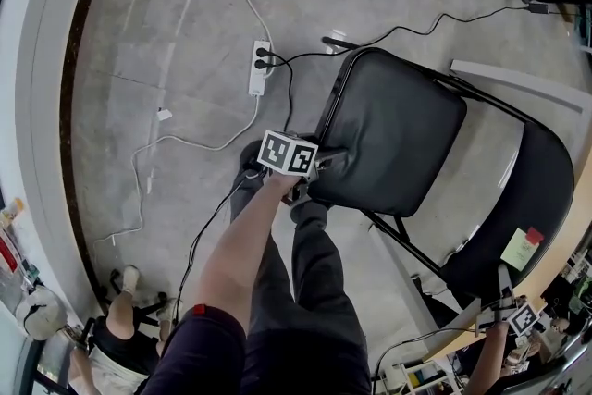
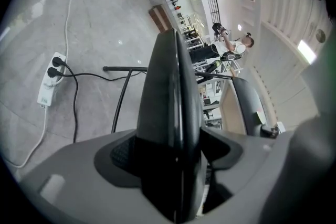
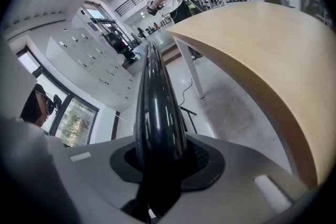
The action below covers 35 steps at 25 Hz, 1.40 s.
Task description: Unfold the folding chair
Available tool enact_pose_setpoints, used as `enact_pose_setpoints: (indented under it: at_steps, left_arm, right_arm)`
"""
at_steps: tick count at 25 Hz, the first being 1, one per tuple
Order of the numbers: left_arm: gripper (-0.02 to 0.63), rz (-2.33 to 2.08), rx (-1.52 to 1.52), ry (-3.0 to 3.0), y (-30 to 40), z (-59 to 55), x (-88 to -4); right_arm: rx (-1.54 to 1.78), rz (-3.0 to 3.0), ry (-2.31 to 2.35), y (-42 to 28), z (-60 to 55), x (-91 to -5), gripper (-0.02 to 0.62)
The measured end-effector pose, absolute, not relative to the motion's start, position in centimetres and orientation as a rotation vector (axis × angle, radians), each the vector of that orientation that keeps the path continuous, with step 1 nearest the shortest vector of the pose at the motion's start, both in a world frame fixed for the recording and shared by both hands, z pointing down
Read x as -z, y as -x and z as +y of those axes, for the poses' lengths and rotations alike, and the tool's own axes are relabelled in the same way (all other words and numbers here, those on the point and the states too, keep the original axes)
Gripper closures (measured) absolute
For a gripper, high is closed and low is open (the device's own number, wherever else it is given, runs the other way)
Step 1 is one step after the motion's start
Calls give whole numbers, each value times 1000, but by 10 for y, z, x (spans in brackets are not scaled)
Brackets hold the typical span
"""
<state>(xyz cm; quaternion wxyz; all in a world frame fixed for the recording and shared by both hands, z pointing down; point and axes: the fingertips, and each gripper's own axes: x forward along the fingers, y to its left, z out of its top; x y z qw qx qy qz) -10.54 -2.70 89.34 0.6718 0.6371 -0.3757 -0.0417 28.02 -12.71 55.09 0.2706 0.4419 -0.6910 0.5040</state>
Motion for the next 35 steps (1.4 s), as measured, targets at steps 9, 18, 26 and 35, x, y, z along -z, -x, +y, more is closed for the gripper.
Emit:
enact_pose_setpoints:
  at_steps: [9, 18, 26, 35]
  left_arm:
    - [179, -1071, 162, -1310, 127, -9, -884]
    - [167, -1132, 267, -1068, 174, 81, -873]
    - [215, -1136, 138, -1208, 222, 37, -805]
    - [267, -1094, -78, -1458, 219, 9, -652]
  right_arm:
    - [-1351, -1871, -1186, -283, -127, -550, 472]
    - [-1273, -1895, -1203, -274, -127, -548, 476]
    - [-1264, -2035, -1157, -253, -122, -547, 479]
    - [-1089, -1922, -1429, -278, -129, -556, 429]
